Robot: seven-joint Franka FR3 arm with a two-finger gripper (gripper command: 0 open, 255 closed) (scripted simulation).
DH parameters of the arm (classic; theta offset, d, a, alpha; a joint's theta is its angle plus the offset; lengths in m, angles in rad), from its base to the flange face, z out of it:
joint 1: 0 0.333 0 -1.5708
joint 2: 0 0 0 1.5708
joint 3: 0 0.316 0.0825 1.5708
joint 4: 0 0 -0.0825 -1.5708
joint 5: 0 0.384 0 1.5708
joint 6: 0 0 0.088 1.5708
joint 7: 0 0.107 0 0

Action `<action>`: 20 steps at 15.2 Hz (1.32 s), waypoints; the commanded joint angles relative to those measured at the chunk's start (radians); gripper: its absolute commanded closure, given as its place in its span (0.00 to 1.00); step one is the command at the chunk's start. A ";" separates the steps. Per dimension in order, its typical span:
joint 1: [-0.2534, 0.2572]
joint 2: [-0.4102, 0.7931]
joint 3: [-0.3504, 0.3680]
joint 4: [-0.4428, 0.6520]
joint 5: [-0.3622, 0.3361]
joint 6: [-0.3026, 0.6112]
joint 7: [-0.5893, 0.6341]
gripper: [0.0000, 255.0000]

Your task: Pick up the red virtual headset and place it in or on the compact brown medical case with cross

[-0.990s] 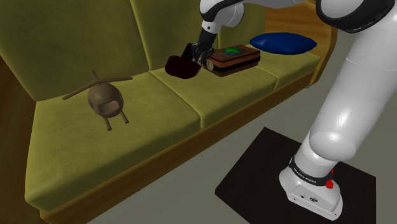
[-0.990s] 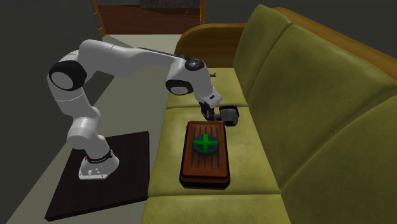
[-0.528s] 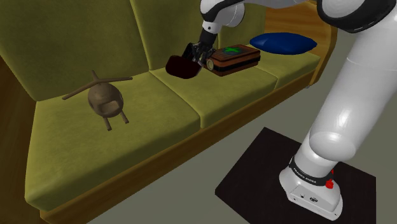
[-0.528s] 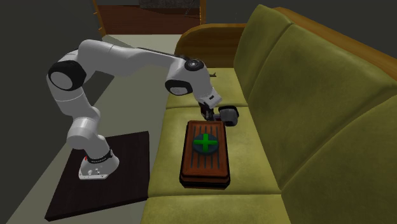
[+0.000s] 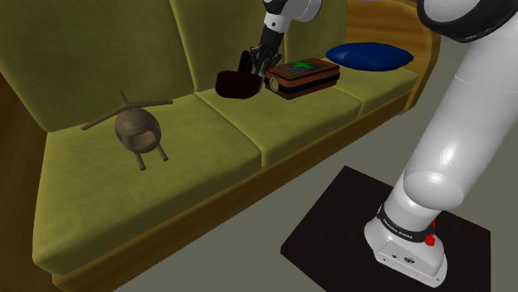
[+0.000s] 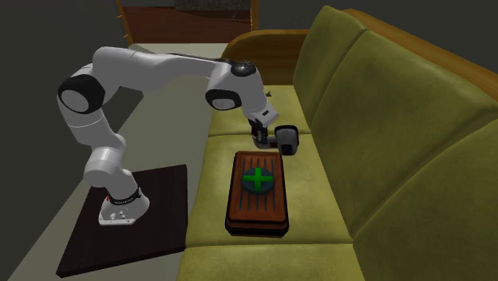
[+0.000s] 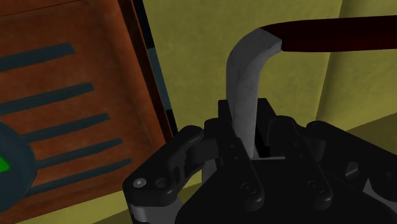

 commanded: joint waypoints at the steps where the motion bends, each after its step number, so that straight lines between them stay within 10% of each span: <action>1: -0.001 0.001 -0.001 0.026 -0.003 -0.023 0.006 1.00; 20: -0.010 0.034 -0.009 0.320 -0.017 -0.280 0.064 1.00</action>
